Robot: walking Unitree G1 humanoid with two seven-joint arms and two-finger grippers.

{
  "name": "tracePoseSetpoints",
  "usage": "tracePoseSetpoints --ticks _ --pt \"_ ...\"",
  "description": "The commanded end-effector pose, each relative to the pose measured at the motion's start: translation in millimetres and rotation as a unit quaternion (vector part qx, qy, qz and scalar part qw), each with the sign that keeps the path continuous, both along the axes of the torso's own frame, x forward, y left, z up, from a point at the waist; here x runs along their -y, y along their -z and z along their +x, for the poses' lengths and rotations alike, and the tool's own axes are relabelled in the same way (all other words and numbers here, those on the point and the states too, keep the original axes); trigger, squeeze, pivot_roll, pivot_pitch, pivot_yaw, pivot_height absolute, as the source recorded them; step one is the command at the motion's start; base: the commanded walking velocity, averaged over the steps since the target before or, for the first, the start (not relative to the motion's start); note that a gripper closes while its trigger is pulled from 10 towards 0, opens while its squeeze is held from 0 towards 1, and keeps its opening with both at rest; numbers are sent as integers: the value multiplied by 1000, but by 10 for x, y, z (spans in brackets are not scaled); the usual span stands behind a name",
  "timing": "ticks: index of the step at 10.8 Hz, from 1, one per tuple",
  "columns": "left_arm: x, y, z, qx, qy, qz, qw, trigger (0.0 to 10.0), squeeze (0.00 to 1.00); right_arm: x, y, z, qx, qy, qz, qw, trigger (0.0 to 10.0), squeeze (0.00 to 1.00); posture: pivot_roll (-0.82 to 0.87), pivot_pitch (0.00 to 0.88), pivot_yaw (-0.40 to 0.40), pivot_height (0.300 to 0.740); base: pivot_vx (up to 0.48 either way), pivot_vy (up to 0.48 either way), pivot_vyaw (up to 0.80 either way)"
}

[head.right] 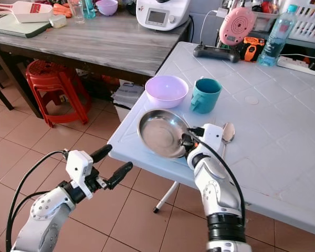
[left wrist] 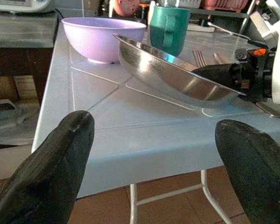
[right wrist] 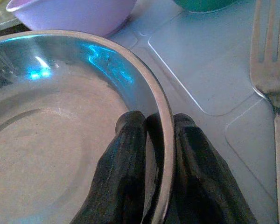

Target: Setting the table

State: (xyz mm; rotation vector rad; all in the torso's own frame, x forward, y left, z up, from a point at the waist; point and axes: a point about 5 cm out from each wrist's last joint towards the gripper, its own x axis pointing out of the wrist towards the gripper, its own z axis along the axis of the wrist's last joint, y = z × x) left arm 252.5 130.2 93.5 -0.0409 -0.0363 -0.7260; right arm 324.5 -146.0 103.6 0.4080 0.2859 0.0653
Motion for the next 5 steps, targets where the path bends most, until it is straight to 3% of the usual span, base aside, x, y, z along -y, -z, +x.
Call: tracePoseSetpoints --ticks 1,2,4,5 --pt "14 -4 10 4 2 5 1000 10000 0 -5 131 -30 -37 6 9 999 0 0 -12 82 -7 740 0 0 0" --pt "16 -3 19 4 -2 3 1000 10000 0 4 119 -21 -37 14 19 999 0 0 -13 74 -8 740 0 0 0" --pt "-34 -14 164 -1 -82 6 997 10000 0 67 -11 -19 -11 45 27 999 0 0 -22 60 -8 740 0 0 0" --pt "-46 -22 249 -2 -119 0 993 10000 0 88 -76 -68 13 65 36 997 8902 0 -30 50 -9 740 0 0 0"
